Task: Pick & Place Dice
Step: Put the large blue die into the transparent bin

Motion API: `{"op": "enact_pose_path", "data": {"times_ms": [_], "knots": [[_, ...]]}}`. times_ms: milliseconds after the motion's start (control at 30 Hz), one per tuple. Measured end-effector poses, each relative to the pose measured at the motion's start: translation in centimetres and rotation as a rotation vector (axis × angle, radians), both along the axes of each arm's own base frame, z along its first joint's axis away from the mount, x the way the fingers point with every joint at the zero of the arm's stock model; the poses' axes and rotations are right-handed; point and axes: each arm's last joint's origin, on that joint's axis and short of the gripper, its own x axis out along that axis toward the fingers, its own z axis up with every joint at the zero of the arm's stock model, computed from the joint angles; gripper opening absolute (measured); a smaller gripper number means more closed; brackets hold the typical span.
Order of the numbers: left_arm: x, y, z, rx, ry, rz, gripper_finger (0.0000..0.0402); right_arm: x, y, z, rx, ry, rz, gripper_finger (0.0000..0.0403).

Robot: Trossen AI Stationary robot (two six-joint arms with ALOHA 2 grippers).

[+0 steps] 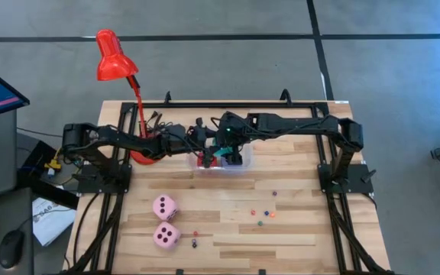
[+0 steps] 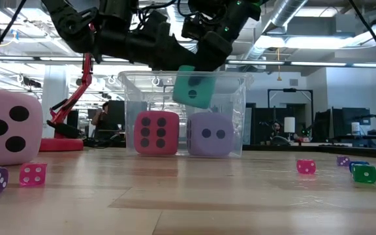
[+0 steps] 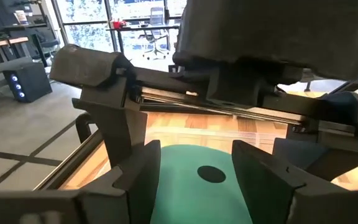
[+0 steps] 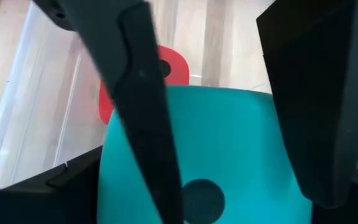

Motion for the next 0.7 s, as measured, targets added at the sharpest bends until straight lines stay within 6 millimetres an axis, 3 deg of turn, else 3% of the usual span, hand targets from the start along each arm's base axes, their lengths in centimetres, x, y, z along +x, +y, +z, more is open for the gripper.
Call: {"op": "enact_pose_path", "data": {"times_ms": [400,700], "knots": [[0.0,-0.1,-0.6,-0.010,0.064,0.009,0.0144,-0.1,-0.6,0.2,0.002,0.008,-0.010,0.0400],[-0.7,-0.3,0.3,-0.010,0.085,0.026,0.0131,0.1,-0.6,1.1,-0.009,-0.020,-0.003,0.0400]]}}
